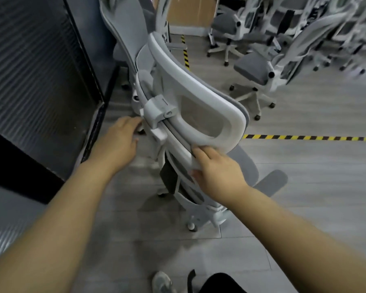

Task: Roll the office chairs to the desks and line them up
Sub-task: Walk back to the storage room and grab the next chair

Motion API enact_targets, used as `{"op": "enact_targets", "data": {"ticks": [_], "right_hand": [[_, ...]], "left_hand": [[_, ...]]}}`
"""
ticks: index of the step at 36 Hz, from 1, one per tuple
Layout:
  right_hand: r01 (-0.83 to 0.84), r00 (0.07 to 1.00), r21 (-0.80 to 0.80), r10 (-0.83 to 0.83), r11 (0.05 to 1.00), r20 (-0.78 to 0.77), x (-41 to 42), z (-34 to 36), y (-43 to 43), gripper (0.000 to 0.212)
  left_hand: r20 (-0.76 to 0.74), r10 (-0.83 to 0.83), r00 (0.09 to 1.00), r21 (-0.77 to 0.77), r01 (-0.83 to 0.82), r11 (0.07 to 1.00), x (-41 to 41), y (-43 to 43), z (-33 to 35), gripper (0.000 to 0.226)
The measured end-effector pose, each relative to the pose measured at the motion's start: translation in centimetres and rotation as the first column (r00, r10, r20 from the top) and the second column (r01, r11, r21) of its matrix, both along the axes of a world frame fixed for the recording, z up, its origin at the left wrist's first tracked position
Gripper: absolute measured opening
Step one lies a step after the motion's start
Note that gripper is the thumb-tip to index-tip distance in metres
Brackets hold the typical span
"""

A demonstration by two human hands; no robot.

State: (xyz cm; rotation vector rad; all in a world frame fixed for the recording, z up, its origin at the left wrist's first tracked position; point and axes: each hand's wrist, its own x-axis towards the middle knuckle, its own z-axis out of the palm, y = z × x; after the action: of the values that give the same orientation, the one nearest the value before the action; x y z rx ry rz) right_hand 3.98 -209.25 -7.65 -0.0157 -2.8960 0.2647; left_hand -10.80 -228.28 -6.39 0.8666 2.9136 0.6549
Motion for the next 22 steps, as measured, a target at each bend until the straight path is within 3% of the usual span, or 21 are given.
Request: {"op": "enact_targets", "data": {"ticks": [6,15,22], "right_hand": [[0.026,0.995,-0.027,-0.029,0.999,-0.097,2.5,-0.5,3.8,0.048],[0.119,0.988,-0.063,-0.125,0.991,-0.088,8.7,-0.6,10.7,0.044],[0.207,0.976,-0.104,-0.213,0.973,-0.051,13.6,-0.8,17.3,0.035]], "left_hand": [[-0.064,-0.085,0.994,0.019,0.086,0.996,-0.3,2.6,-0.1,0.052],[-0.121,-0.239,0.963,0.042,0.245,0.968,0.3,8.9,-0.6,0.05],[-0.132,-0.338,0.932,-0.07,0.331,0.941,3.0,13.9,0.2,0.047]]}}
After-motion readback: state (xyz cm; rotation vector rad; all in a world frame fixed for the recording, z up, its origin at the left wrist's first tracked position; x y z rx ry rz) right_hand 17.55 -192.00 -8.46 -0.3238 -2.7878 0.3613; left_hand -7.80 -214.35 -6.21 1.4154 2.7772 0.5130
